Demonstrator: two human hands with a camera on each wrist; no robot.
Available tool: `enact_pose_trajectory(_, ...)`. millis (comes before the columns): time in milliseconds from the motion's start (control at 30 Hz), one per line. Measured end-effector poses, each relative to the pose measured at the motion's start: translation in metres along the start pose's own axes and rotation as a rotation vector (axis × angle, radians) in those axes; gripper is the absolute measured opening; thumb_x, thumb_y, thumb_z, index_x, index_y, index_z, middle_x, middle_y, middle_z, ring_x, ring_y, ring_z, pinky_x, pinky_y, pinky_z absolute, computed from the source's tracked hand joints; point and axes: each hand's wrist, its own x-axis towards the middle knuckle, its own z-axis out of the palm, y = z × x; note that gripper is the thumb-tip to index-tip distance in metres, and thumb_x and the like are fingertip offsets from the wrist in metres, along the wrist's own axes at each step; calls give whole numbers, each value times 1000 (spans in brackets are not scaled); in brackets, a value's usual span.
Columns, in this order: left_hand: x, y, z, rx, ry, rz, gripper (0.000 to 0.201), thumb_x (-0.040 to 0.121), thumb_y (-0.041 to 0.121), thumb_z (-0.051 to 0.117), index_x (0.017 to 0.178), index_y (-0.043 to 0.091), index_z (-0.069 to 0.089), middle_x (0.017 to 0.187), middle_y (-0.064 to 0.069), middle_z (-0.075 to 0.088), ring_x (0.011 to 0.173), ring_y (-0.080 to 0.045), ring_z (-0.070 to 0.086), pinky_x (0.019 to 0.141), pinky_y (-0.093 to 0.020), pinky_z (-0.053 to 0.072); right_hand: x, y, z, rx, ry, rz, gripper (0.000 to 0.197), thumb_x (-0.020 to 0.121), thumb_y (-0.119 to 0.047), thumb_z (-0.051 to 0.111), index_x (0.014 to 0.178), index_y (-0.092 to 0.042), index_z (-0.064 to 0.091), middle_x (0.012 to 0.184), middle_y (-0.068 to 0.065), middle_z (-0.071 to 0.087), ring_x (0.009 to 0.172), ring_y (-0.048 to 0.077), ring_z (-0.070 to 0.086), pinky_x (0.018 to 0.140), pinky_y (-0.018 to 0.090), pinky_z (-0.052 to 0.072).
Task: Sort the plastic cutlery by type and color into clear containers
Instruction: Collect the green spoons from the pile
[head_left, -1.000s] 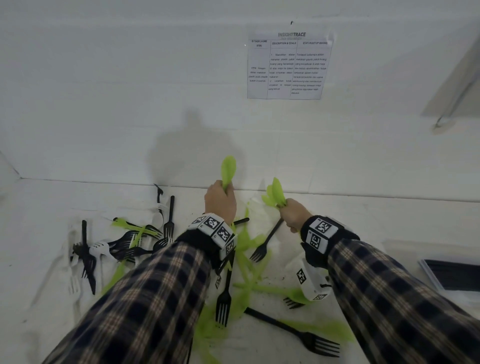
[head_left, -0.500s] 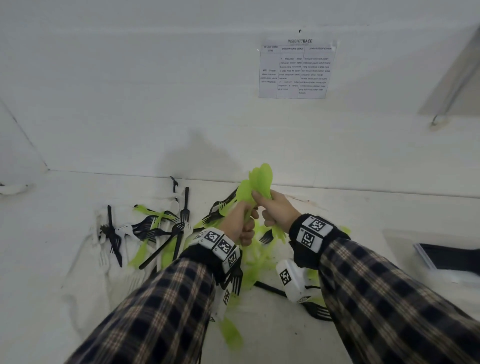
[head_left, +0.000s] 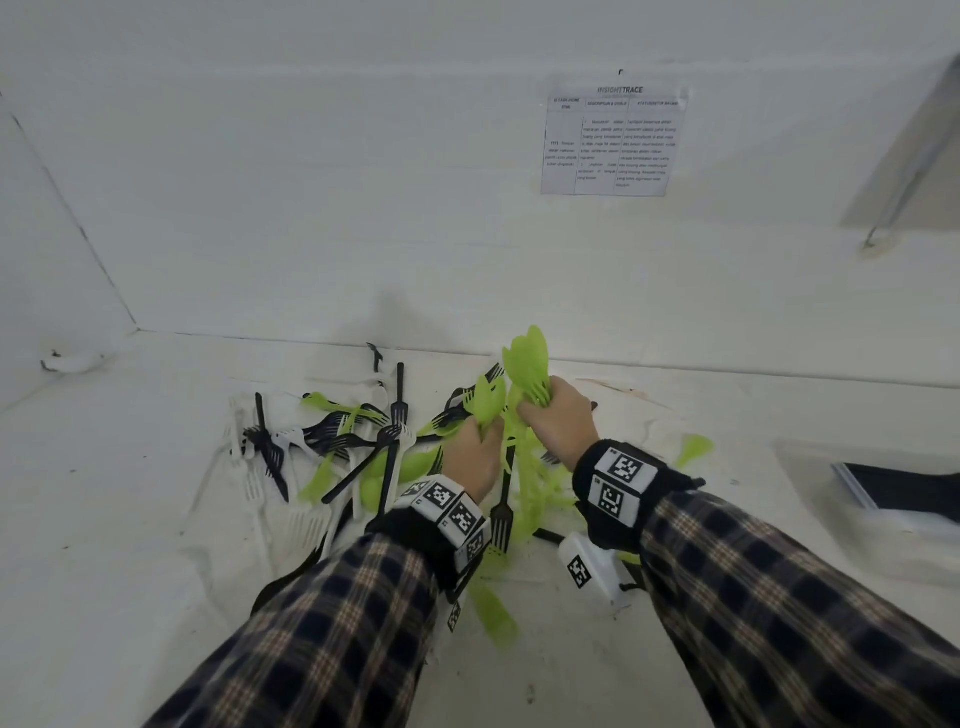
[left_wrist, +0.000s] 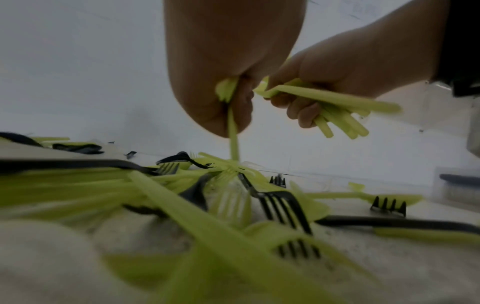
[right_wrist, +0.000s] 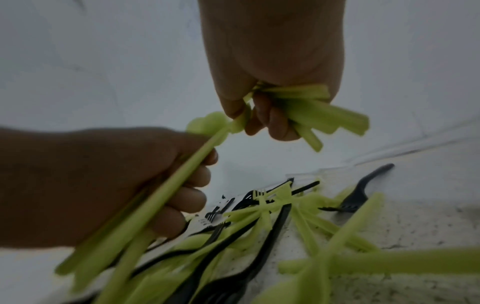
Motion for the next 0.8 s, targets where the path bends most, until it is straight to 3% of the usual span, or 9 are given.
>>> enact_pose_trajectory(67,1,-4,-4,32,-50,-14,25,100,30,38,82,15,47,79,2,48,84,-19,45,73,-27,32,-5,-2,5,-21,13,-12,8,83,-14,57,82,-9,50,70,-1,50,60,10,44,52,20,36)
enact_pose_trajectory(167,-2,-2,-9,95,-74,-43,34,103,22,29,70,31,29,72,11,36,88,-16,39,74,-21,28,-10,-3,14,26,36,28,12,87,-21,52,82,-12,50,71,-1,50,65,15,48,61,27,43)
enact_pose_trajectory(267,-7,0,-11,174,-43,-36,35,103,19,24,69,28,23,74,4,35,90,-16,37,74,-24,26,-17,-6,22,98,10,75,24,93,-34,48,76,-17,47,69,-1,49,61,17,48,59,31,45)
enact_pose_trajectory(367,-12,1,-12,211,-28,-2,18,102,15,27,96,11,43,86,-10,48,88,-26,49,71,-26,31,-26,-10,28,143,-59,47,35,90,-45,54,80,-11,52,66,0,50,52,15,45,47,24,37)
enact_pose_trajectory(433,-17,2,-12,284,-50,11,27,102,12,27,118,-2,44,96,-9,53,98,-27,53,73,-25,31,-28,-9,31,121,-73,42,33,88,-42,59,83,-9,55,66,0,52,54,14,46,49,24,36)
enact_pose_trajectory(600,-23,-2,-14,168,-123,-29,35,101,27,35,122,2,47,118,-18,59,105,-31,57,82,-30,41,-26,-4,31,146,-14,131,11,89,-18,53,86,-7,54,70,6,52,51,20,46,41,25,37)
enact_pose_trajectory(633,-23,-3,-14,100,-165,-69,37,100,32,35,124,7,47,118,-15,59,100,-31,60,84,-32,45,-25,-3,30,170,-16,147,11,90,-18,54,86,-7,55,69,6,51,51,19,46,40,24,37)
enact_pose_trajectory(700,-25,0,-14,-93,-298,-164,34,101,36,31,116,12,50,111,-13,60,77,-28,64,72,-36,54,-25,-3,28,270,-31,169,13,91,-17,54,80,-10,52,65,4,49,46,14,44,37,22,35)
enact_pose_trajectory(800,-29,5,-12,-314,-402,-304,39,102,37,24,93,7,47,74,-9,50,52,-21,50,52,-33,44,-26,-4,27,285,-81,136,18,91,-19,56,74,-12,53,66,9,51,42,12,43,39,22,32)
